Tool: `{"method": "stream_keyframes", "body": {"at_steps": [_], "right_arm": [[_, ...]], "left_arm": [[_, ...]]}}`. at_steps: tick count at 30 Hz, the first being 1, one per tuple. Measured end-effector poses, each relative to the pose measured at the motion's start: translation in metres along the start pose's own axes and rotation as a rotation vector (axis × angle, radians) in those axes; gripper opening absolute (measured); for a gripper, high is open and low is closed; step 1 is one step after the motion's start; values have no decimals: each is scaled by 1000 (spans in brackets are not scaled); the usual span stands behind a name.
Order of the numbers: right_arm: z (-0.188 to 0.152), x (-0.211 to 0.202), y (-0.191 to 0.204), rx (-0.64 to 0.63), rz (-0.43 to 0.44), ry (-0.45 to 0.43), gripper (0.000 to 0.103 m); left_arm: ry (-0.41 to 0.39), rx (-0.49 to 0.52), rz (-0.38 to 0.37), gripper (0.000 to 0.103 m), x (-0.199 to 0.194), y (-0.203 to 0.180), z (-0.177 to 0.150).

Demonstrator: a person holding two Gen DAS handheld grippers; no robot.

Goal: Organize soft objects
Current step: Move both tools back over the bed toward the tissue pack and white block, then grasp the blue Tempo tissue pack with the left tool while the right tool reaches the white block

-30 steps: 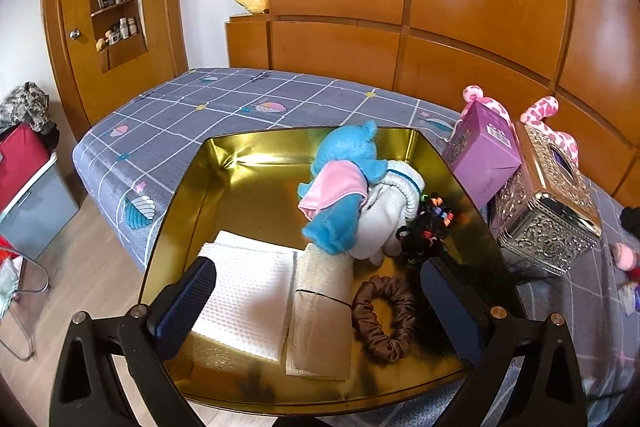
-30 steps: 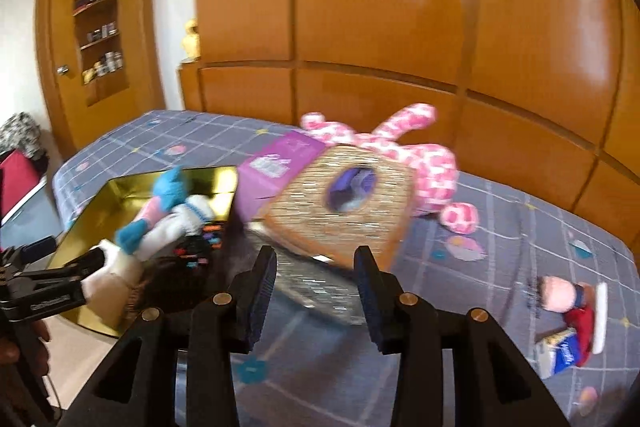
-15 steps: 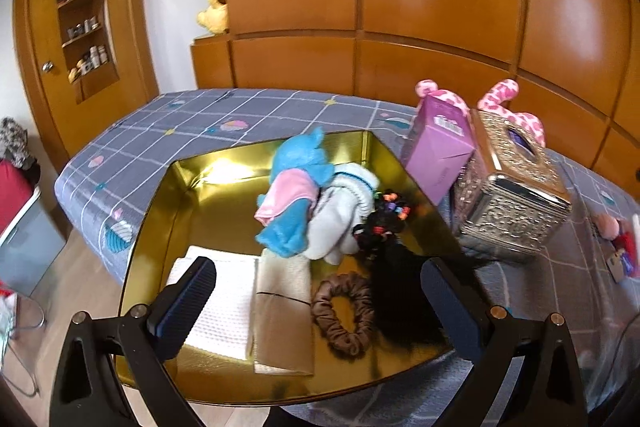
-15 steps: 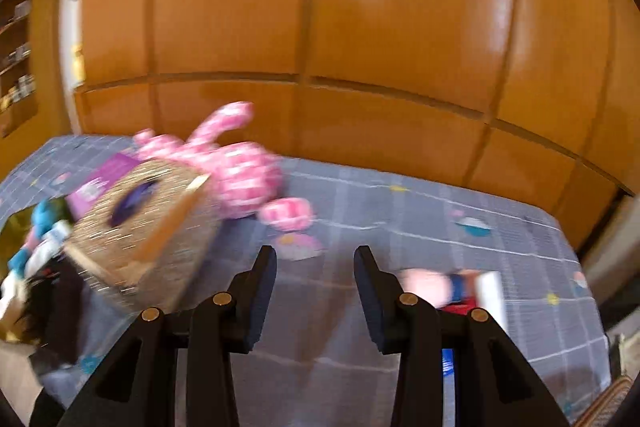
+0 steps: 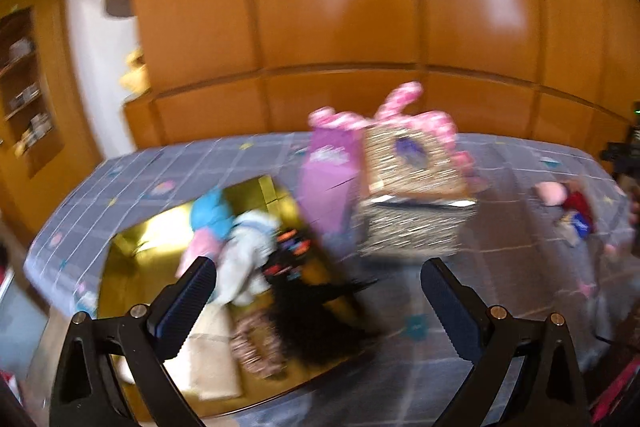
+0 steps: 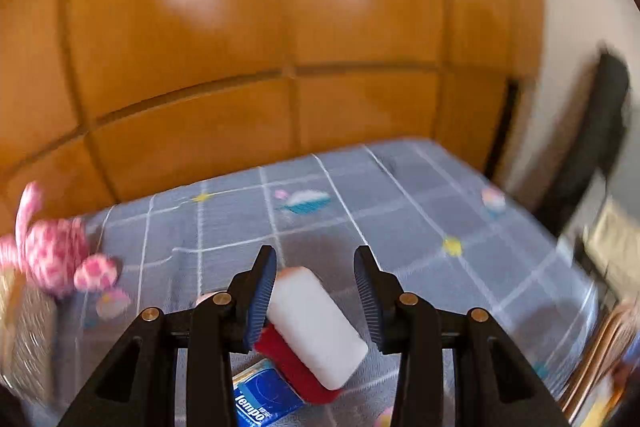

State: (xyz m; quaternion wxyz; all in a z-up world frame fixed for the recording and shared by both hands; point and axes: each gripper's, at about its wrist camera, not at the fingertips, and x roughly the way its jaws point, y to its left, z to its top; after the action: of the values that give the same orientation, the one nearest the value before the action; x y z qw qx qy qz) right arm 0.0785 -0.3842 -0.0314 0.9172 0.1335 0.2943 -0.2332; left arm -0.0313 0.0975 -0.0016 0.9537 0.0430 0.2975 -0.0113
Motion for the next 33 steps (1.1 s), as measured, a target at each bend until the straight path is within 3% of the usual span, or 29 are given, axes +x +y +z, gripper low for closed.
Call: {"method": "stream_keyframes", "body": {"at_steps": [3, 8, 10, 14, 20, 25, 33], "right_arm": [[2, 6, -23, 115, 16, 29, 40], [-3, 11, -48, 250, 39, 64, 40], [-6, 13, -57, 303, 50, 81, 40], [-10, 22, -66, 375, 74, 127, 40], [-14, 30, -73, 430, 127, 170, 40], [-15, 33, -74, 452, 159, 191, 40], [-17, 36, -75, 480, 204, 203, 41]], "left_arm": [[-26, 55, -112, 103, -2, -27, 10], [6, 139, -297, 103, 8, -76, 22], [39, 160, -386, 103, 16, -98, 26], [113, 181, -487, 103, 38, -136, 31], [209, 230, -544, 103, 81, -190, 37], [224, 321, -545, 103, 105, -231, 45], [258, 483, -628, 103, 139, -309, 45]]}}
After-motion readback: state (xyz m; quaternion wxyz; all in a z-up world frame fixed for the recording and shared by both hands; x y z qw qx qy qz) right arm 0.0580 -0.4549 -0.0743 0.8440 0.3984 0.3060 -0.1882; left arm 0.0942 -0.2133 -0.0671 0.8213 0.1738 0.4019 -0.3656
